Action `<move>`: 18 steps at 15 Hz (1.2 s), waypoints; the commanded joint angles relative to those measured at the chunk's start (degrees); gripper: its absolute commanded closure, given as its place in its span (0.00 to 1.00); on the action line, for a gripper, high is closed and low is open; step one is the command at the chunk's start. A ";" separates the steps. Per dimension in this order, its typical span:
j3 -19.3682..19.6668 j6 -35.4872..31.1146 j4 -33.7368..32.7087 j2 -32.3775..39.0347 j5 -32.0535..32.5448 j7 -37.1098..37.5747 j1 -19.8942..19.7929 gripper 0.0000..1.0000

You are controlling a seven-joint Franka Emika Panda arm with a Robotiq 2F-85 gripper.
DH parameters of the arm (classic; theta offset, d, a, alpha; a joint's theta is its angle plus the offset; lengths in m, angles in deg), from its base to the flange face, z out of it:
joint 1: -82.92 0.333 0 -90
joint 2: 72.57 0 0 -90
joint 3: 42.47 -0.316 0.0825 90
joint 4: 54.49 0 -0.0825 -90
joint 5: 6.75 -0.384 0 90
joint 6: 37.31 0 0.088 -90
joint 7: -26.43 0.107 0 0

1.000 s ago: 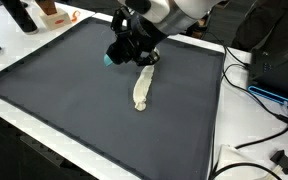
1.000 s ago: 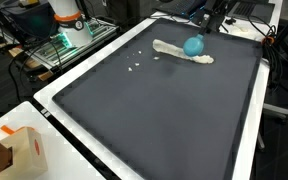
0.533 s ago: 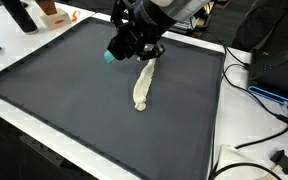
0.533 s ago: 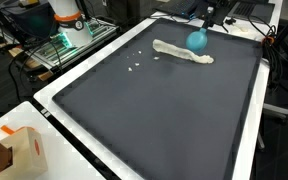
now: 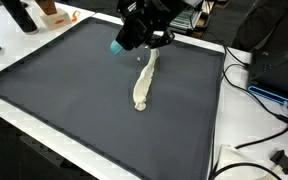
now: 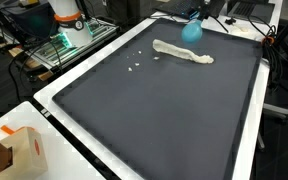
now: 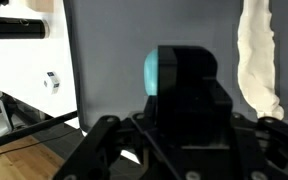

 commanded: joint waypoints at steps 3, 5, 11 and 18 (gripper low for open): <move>-1.68 4.72 5.19 -3.60 -1.37 -3.60 -0.18 0.75; -1.21 5.55 6.25 -4.17 -2.29 -4.68 0.41 0.75; -1.64 4.32 12.09 -7.45 -6.97 -5.59 -0.55 0.75; -2.62 0.02 20.78 -14.74 -10.90 -7.59 -2.24 0.75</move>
